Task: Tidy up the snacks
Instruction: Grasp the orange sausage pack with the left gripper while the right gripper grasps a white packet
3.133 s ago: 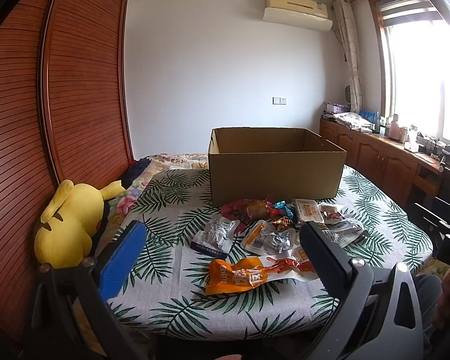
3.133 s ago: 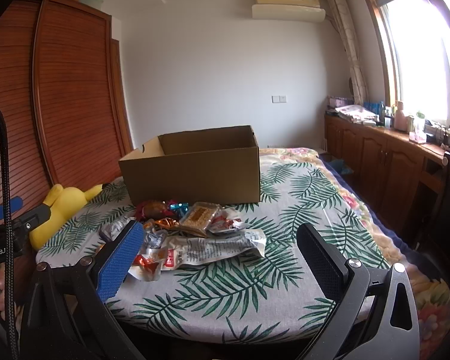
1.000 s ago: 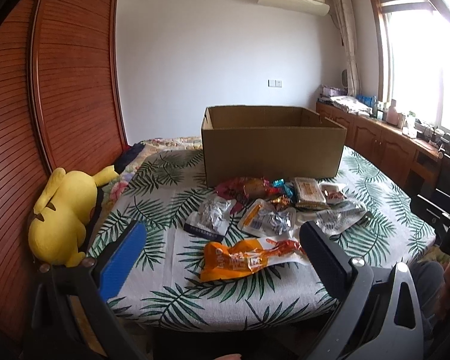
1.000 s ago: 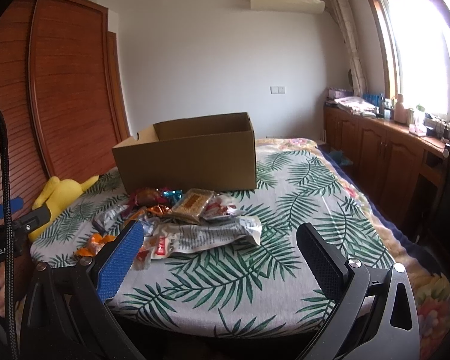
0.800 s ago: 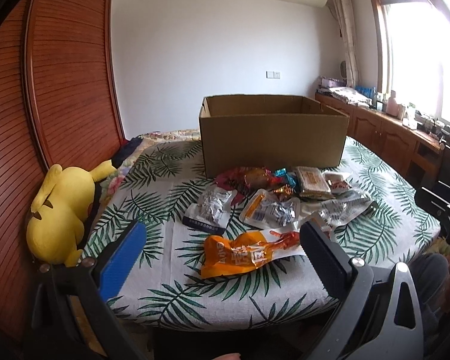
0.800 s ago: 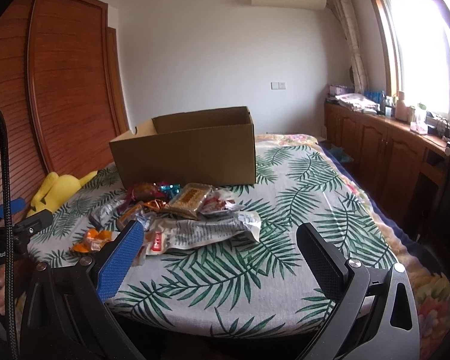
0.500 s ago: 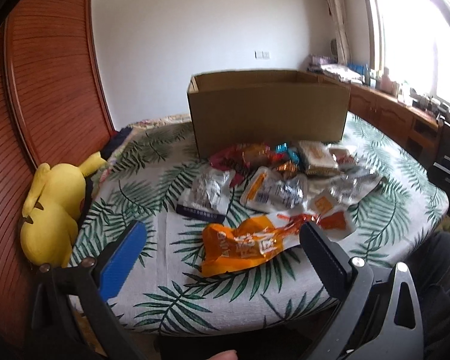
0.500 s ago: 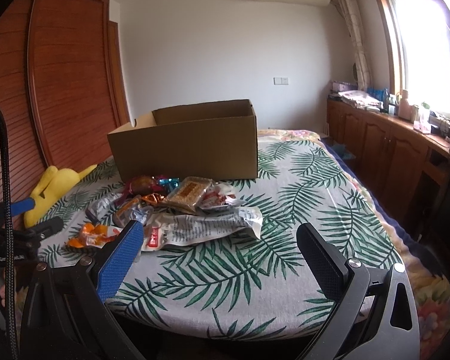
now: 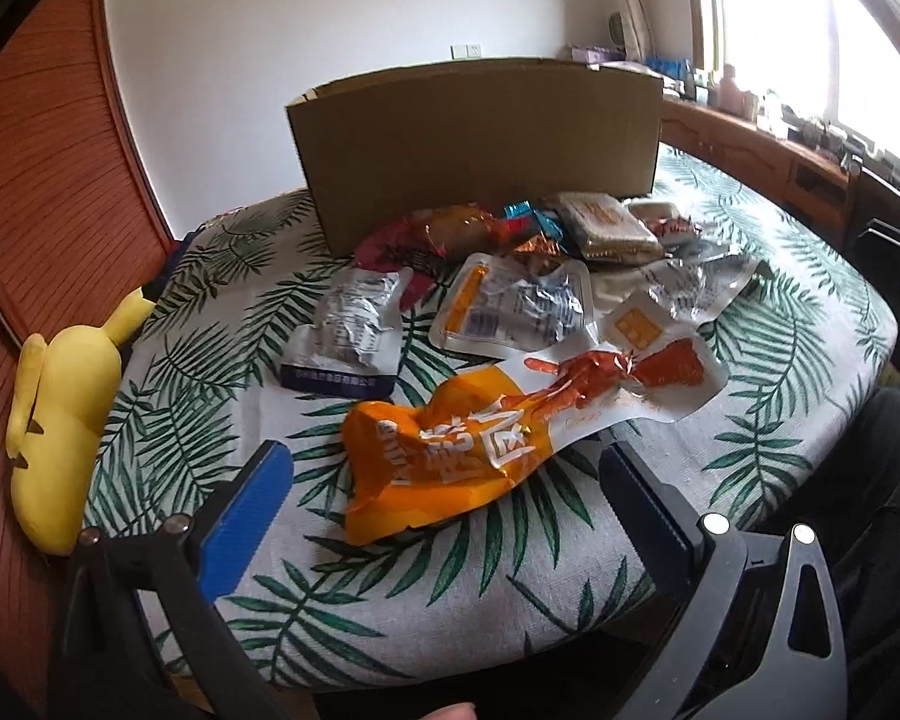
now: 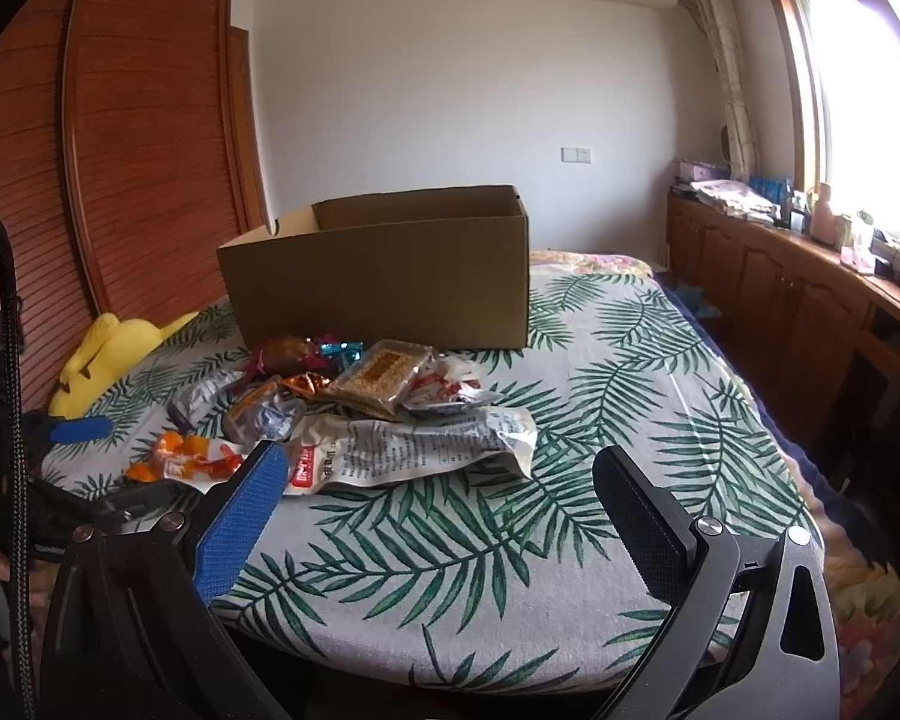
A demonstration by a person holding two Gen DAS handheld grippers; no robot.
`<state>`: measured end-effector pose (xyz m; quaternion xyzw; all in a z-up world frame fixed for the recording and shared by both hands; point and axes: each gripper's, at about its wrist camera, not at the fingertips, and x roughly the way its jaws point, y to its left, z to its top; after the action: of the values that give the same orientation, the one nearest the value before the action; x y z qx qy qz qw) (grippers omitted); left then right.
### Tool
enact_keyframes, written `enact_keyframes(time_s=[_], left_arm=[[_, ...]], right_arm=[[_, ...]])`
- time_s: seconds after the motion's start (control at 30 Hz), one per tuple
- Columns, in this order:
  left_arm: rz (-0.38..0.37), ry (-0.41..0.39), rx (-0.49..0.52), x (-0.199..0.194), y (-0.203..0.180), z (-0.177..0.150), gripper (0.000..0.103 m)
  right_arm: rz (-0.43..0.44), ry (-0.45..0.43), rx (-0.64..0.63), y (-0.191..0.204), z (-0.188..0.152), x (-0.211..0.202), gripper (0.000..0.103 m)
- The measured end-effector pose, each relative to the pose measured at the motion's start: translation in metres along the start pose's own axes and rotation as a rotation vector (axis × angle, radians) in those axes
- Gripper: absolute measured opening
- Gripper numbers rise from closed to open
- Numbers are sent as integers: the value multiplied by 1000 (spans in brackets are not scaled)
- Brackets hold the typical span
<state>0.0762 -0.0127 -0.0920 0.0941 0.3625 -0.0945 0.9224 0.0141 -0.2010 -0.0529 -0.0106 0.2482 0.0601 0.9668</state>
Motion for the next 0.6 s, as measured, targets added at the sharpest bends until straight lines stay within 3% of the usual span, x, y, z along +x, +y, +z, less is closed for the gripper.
enact_keyframes(time_s=[0.17,0.47,0.6], left_arm=[[15,17,51,13,-6,10,103],[-23,52,80,29,-14,25,101],[-56,60,84,33,-17,27,91]], right_arm=[[26,44,-28,3,-2,18,103],[70,134,-2,-8,-7,51,103],[91,168,29,-16,-7,61,102]])
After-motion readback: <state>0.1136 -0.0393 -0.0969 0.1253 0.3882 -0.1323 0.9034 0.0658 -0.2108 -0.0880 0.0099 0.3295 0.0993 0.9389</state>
